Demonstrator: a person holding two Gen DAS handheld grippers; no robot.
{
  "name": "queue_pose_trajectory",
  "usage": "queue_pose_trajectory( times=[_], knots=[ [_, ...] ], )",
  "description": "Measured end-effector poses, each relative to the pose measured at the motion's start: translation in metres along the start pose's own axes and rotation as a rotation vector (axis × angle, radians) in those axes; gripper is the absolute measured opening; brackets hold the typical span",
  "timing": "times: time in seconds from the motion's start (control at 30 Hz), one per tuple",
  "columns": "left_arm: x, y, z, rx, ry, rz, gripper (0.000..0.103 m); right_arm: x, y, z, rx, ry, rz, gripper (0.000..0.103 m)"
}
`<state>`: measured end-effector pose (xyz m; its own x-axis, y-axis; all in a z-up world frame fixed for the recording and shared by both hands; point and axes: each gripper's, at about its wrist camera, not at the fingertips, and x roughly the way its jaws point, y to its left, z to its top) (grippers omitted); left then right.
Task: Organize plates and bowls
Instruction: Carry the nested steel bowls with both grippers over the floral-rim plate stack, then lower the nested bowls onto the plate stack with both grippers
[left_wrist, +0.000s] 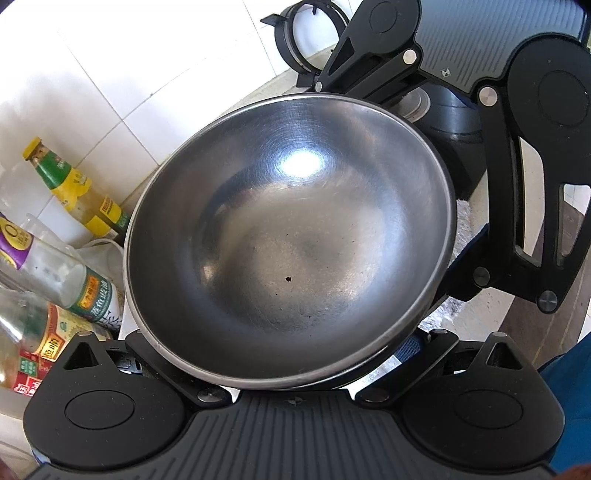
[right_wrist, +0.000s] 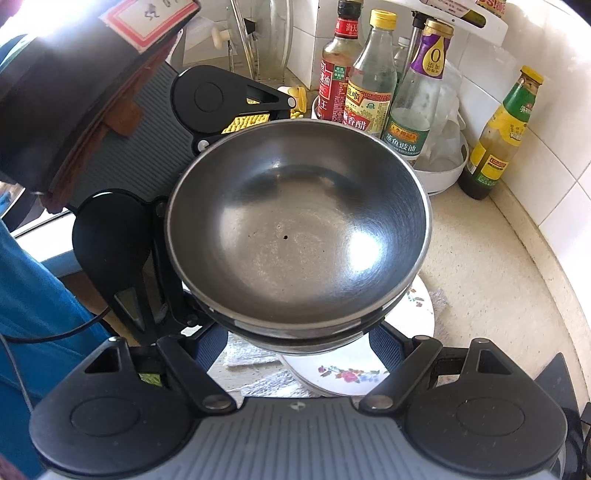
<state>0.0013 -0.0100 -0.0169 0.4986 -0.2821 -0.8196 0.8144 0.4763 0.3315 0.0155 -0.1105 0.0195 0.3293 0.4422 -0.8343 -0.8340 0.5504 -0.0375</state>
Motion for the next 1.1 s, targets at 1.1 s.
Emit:
queue_pose_trajectory(
  times=[1.1],
  knots=[
    [0.074,0.011,0.033,-0.054,0.115,0.000,0.100,0.031,-0.053,-0.019,0.103,-0.011,-0.008,0.085]
  ],
)
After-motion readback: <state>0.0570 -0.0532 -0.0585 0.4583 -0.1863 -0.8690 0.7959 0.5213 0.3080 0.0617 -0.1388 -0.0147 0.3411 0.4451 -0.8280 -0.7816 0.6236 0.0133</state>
